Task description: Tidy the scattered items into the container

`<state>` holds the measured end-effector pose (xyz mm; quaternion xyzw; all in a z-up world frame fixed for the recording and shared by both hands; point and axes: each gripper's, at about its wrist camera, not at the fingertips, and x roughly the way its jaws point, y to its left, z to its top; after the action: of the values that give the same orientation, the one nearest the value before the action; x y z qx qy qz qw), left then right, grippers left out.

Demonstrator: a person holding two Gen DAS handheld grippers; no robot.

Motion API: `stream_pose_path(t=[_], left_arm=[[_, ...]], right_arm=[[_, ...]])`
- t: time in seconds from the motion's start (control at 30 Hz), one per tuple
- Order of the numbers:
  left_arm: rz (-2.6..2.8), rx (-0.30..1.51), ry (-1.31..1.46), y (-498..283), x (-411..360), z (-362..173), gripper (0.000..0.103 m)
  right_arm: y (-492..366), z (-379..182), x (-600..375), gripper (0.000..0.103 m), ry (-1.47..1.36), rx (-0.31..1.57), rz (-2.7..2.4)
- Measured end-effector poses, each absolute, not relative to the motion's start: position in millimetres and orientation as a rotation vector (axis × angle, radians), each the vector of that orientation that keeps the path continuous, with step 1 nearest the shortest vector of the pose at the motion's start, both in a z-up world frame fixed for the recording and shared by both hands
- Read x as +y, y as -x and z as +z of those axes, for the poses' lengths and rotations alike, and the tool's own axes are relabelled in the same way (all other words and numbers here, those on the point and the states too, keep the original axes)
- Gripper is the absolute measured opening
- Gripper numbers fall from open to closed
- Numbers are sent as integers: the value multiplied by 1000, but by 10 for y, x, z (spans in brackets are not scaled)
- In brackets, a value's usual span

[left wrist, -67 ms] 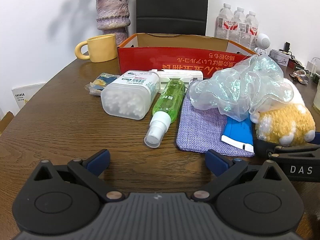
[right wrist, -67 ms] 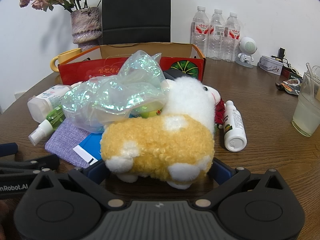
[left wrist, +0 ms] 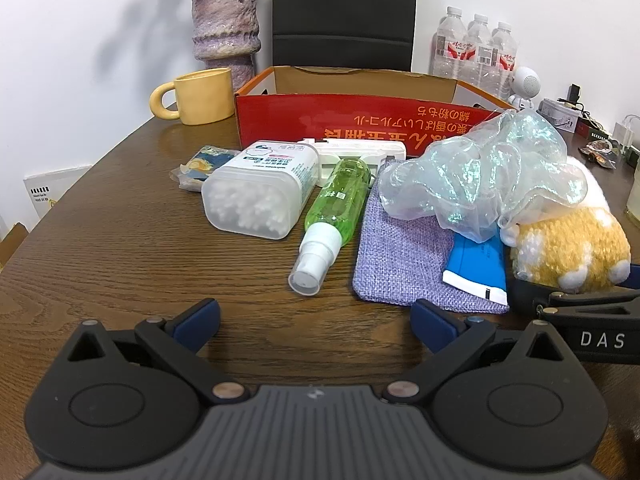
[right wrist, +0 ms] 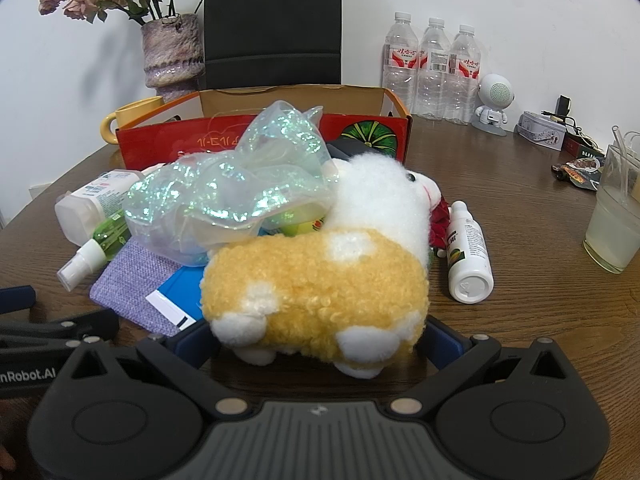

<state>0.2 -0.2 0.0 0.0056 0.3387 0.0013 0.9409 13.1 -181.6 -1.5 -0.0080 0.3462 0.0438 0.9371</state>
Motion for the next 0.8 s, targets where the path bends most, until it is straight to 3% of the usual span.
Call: stream_pose_path(t=[0.8], left_arm=[[-1, 691, -12, -4, -9, -3, 103]], right_arm=[[-139, -17, -1797, 103, 15, 706, 87]])
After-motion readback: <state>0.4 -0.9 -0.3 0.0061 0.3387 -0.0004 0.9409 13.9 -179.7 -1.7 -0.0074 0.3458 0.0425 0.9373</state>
